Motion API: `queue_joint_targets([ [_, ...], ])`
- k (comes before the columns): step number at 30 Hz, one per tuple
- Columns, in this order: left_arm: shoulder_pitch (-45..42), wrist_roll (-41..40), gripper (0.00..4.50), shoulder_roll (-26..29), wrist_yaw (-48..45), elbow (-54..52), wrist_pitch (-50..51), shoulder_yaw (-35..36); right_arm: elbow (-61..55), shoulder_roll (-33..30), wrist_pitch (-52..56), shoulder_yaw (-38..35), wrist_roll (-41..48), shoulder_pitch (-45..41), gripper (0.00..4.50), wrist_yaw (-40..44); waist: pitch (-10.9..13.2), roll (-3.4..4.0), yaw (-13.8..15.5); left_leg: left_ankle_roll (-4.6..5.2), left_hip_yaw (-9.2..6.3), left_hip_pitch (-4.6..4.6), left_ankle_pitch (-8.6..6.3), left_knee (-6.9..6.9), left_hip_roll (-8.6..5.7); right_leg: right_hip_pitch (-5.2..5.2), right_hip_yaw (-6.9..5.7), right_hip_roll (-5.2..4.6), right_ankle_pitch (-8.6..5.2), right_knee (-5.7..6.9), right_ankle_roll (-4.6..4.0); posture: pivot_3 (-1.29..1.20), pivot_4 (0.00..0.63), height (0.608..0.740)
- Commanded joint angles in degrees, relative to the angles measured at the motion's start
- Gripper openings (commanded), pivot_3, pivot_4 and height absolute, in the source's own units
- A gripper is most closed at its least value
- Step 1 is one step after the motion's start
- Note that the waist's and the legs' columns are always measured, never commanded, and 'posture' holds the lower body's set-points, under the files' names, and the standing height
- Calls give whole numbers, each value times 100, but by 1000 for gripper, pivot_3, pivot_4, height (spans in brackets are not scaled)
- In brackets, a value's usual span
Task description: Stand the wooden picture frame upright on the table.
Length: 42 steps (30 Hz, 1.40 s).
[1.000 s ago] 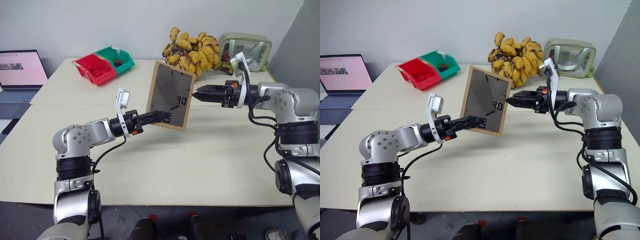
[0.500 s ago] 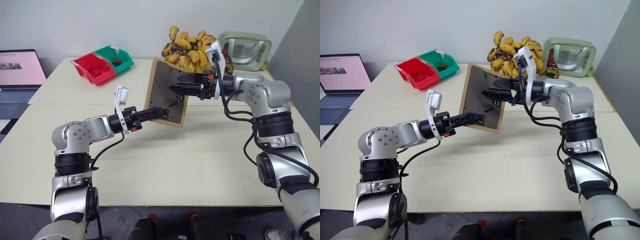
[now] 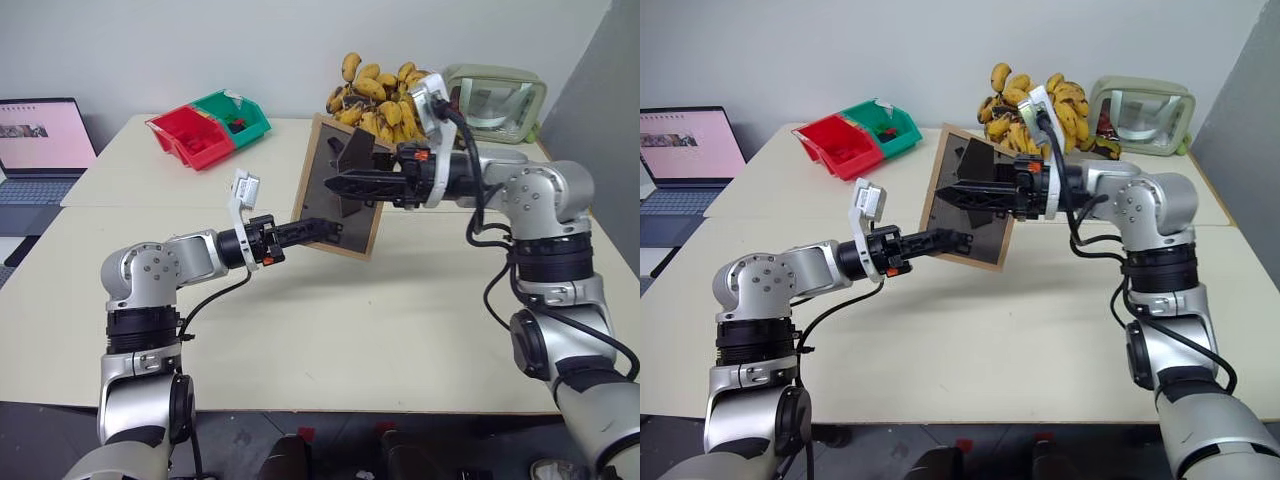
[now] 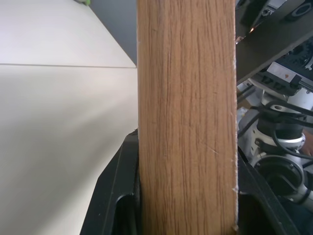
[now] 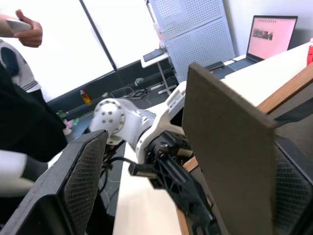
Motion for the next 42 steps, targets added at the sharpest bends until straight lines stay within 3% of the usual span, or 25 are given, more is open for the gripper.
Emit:
queue_joint_targets([
  [1, 47, -324, 1292, 38, 33, -358, 151, 160, -363, -290, -34, -143, 148, 193, 4482, 52, 0, 0, -1, 0, -1, 0, 0, 0, 1, 0, 0, 0, 0, 0, 0, 0, 150, 740],
  [5, 99, -529, 1292, 9, 196, -418, 398, 295, -419, -804, -763, -57, -455, 555, 4482, -120, 0, 0, 1, 0, -1, 0, 0, 1, 2, 0, 0, 0, 0, 1, 0, 0, 150, 740],
  [9, 131, -994, 1292, 85, 488, -329, 1022, 686, -700, -1929, -2488, 209, -1466, 1657, 4482, 399, 0, -1, 66, 1, -1, -2, -1, 2, -5, 2, -3, 2, -1, -4, 3, 0, 150, 740],
  [12, 96, -1269, 1292, 101, 742, -261, 1520, 932, -552, -2179, -5146, 223, -2395, 2457, 4482, 435, 2, -5, 79, 6, 6, -3, -4, 3, -10, 2, 2, 7, -6, -5, 10, 0, 150, 740],
  [14, 53, -1532, 1292, 71, 1032, -49, 1802, 1081, 14, -2007, -7331, 229, -3086, 2693, 4482, -6, 2, -4, 30, 6, 9, -1, -3, 7, -8, 3, 4, 6, -6, -2, 11, 0, 150, 740],
  [17, 58, -2205, 1292, 192, 1483, 350, 1884, 1003, 1258, -1755, -10780, 207, -4494, 2433, 4482, -1396, 2, -4, -40, 4, 17, 11, -2, 12, 3, 8, 9, 4, -4, 5, 12, 0, 150, 740],
  [20, 71, -3041, 1292, 292, 2075, 665, 1884, 842, 2275, -1537, -12894, 90, -5717, 1863, 4482, -2597, 2, -4, -65, -13, 23, 17, 8, 16, 9, 4, 16, 3, -2, 19, 9, 0, 150, 740],
  [25, 197, -4365, 1292, 267, 3245, 839, 1655, 541, 2972, -1269, -13966, 104, -7710, 1242, 4482, -4469, 2, -5, -21, -25, 13, 18, 14, 20, 3, 2, 17, 1, -3, 31, 7, 0, 150, 740],
  [29, 542, -5782, 1292, 479, 4082, 494, 934, -129, 3070, -1285, -13792, 699, -9397, 964, 4482, -6107, 2, -5, 8, -30, 8, 18, 17, 21, -3, 3, 18, -2, -3, 31, 6, 0, 150, 740],
  [36, 611, -5906, 1292, 463, 4183, 306, 563, -250, 3417, -1487, -13050, 1909, -10942, 443, 4482, -8513, 2, -5, 19, -39, 6, 19, 26, 22, -16, -1, 21, 1, -4, 47, 3, 0, 150, 740],
  [41, 744, -5906, 1292, 449, 4140, 191, 506, -308, 3628, -1496, -12824, 2482, -11166, 138, 4482, -9427, 2, -5, 4, -38, 1, 20, 27, 21, -60, -1, 20, 5, -6, 51, 1, 0, 150, 740],
  [42, 749, -5906, 1292, 449, 4128, 195, 505, -303, 3626, -1531, -12812, 2572, -11186, 95, 4301, -9585, 2, -5, 2, -37, 1, 19, 28, 21, -62, -1, 21, 3, -6, 52, 1, 0, 150, 740],
])
